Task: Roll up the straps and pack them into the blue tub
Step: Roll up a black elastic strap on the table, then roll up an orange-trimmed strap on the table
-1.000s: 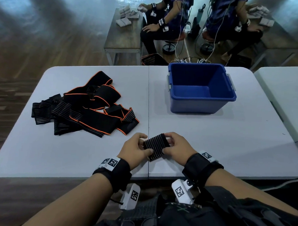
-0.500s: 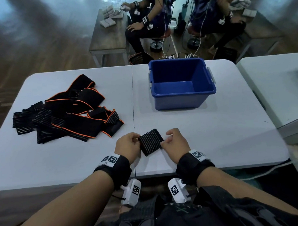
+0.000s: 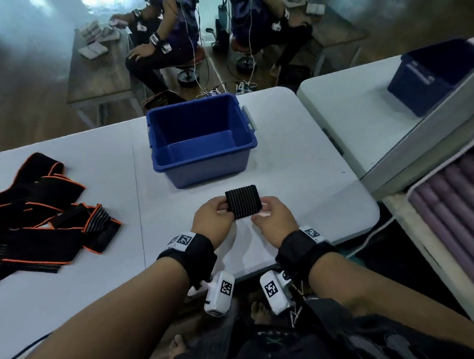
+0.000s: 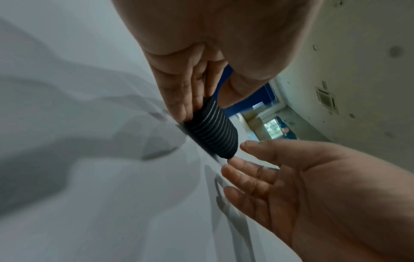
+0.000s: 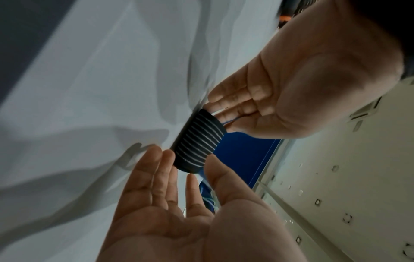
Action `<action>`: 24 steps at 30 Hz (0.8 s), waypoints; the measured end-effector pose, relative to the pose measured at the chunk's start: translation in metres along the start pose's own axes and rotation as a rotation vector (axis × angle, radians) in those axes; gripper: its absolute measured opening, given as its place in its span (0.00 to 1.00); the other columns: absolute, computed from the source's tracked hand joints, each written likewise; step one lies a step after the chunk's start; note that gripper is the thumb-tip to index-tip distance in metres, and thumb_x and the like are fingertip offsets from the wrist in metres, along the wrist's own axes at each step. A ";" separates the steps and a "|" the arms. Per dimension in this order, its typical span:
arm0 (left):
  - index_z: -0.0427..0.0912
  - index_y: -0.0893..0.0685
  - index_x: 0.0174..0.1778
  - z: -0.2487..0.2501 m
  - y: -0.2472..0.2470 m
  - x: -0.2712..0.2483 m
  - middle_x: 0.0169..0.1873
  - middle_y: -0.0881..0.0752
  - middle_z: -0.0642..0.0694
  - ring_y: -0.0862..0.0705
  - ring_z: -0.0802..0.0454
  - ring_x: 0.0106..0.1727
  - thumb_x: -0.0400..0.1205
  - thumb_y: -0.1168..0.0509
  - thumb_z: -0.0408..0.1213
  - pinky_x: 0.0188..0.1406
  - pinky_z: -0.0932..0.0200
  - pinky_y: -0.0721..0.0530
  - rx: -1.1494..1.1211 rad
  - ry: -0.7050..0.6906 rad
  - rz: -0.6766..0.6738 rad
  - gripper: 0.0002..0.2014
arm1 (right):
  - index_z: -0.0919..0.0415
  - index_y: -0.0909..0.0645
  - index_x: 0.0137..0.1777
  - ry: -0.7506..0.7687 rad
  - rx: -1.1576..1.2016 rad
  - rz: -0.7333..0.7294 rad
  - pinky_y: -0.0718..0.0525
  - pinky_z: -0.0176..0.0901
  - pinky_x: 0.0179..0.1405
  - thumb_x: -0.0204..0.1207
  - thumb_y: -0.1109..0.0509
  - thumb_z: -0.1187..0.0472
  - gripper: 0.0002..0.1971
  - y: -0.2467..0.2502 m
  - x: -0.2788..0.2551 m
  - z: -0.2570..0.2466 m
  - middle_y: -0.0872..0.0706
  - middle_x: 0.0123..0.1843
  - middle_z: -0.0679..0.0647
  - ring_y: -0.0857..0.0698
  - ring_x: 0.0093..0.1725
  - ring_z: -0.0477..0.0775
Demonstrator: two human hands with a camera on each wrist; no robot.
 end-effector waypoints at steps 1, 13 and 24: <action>0.51 0.12 0.62 0.011 -0.012 0.005 0.52 0.08 0.55 0.11 0.56 0.54 0.74 0.37 0.32 0.61 0.48 0.12 0.003 -0.021 -0.034 0.21 | 0.58 0.25 0.73 -0.011 0.011 0.019 0.20 0.44 0.63 0.77 0.26 0.63 0.24 0.014 0.003 0.004 0.16 0.67 0.56 0.16 0.61 0.54; 0.55 0.16 0.62 0.062 -0.081 0.039 0.55 0.11 0.55 0.11 0.50 0.56 0.73 0.32 0.35 0.61 0.44 0.12 -0.081 -0.024 -0.196 0.21 | 0.59 0.28 0.78 -0.099 0.071 0.085 0.20 0.60 0.72 0.78 0.26 0.59 0.29 0.103 0.036 0.036 0.20 0.75 0.55 0.19 0.71 0.55; 0.54 0.14 0.51 -0.016 0.011 0.009 0.49 0.10 0.52 0.11 0.48 0.51 0.78 0.31 0.36 0.57 0.47 0.12 -0.054 0.053 0.015 0.09 | 0.48 0.18 0.41 0.061 -0.081 -0.214 0.12 0.53 0.54 0.74 0.27 0.57 0.04 0.007 0.022 0.005 0.15 0.38 0.47 0.14 0.41 0.52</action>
Point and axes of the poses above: each hand's wrist, its own x-axis towards the middle knuckle, its own y-axis out of the back of the hand, z = x × y, the point moved 4 cm from there along x, towards the middle knuckle
